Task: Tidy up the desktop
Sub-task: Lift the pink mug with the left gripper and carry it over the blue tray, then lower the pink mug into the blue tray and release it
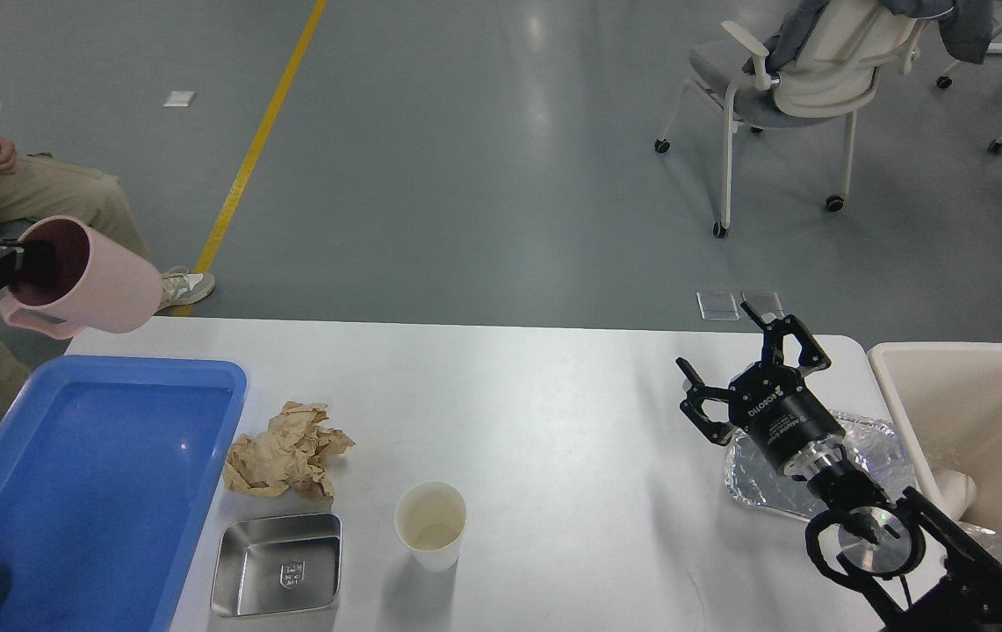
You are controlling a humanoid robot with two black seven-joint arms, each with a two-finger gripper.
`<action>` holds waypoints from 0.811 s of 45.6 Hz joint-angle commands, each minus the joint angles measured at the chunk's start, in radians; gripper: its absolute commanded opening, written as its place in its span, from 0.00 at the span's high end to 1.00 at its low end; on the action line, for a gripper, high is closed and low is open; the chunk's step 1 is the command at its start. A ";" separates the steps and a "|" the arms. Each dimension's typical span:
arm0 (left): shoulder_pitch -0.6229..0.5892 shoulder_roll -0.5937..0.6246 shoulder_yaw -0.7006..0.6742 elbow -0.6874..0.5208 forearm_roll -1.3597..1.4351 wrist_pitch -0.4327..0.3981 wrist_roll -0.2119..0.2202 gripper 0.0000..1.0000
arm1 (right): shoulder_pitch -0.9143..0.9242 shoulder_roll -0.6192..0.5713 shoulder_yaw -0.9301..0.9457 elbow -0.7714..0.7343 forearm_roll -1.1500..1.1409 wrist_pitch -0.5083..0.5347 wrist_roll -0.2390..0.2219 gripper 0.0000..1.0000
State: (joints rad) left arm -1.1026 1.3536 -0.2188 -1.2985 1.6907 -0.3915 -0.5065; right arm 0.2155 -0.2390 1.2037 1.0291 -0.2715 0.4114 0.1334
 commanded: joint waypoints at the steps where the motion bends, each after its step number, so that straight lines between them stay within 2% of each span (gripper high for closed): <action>1: 0.070 0.042 0.013 -0.030 0.153 0.078 -0.030 0.98 | 0.001 0.001 0.002 0.000 0.000 0.000 0.000 0.00; 6: 0.162 0.056 0.036 -0.036 0.291 0.189 -0.052 0.98 | 0.001 0.001 0.001 0.000 0.001 0.000 0.002 0.00; 12: 0.276 0.064 0.044 -0.035 0.377 0.269 -0.058 0.97 | 0.001 0.001 0.004 0.000 0.001 0.000 0.002 0.00; 29: 0.521 0.058 0.055 -0.018 0.442 0.453 -0.041 0.97 | -0.007 0.001 0.007 0.000 0.001 0.000 0.002 0.00; 37: 0.592 0.007 0.061 0.044 0.440 0.507 -0.040 0.96 | -0.008 0.001 0.007 0.000 0.000 0.000 0.002 0.00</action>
State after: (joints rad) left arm -0.5464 1.4027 -0.1635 -1.2914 2.1330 0.0887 -0.5476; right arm 0.2074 -0.2378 1.2104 1.0293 -0.2708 0.4111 0.1351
